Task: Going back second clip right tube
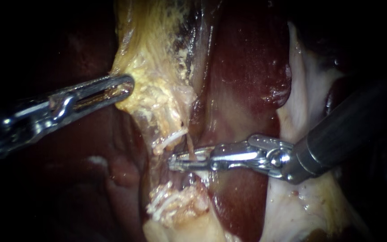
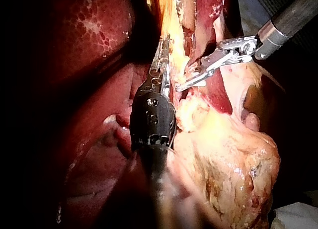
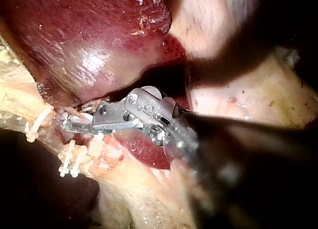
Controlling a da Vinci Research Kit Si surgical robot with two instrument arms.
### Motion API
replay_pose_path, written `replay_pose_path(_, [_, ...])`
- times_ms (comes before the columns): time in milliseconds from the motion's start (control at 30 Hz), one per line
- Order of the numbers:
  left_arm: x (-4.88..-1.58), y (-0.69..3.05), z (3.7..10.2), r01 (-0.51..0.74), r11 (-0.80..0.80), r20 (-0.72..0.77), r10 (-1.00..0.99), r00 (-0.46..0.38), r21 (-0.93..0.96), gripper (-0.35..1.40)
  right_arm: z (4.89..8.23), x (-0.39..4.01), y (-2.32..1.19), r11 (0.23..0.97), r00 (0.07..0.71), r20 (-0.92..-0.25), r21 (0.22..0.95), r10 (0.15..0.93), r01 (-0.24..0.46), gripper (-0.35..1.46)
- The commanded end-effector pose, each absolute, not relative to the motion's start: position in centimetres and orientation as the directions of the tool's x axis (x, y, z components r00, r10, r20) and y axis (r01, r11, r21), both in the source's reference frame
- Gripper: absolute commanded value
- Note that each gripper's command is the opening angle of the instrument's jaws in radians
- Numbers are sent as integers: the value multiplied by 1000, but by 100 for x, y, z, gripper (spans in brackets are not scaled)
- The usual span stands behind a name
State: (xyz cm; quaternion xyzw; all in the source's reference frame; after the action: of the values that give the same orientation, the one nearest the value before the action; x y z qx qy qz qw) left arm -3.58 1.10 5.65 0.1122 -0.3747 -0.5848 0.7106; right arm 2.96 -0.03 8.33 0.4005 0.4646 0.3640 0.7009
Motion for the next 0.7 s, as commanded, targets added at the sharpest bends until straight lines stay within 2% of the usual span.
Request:
replay_pose_path(33, [-358,110,564,747,291,401,-915,35,598,-35,833,297,-3,413,303,-358,900,883,-139,-35])
replay_pose_path(100, [-358,109,565,747,291,401,-915,35,598,-35,833,296,-3,413,303,-358,900,883,-139,-35])
replay_pose_path(133, [-358,109,565,747,291,401,-915,35,598,-35,832,297,-3,413,303,-358,900,883,-139,-18])
replay_pose_path(233, [-358,109,565,747,291,401,-915,35,598,-35,832,298,-1,426,306,-372,895,876,-132,49])
replay_pose_path(267, [-358,109,565,747,291,401,-915,35,598,-35,831,298,0,446,309,-393,886,866,-125,54])
replay_pose_path(433, [-357,110,565,746,292,401,-915,36,598,-35,825,293,6,553,318,-501,828,805,-95,60])
replay_pose_path(700, [-355,110,565,747,291,402,-915,36,597,-35,811,277,11,630,329,-581,774,744,-56,60])
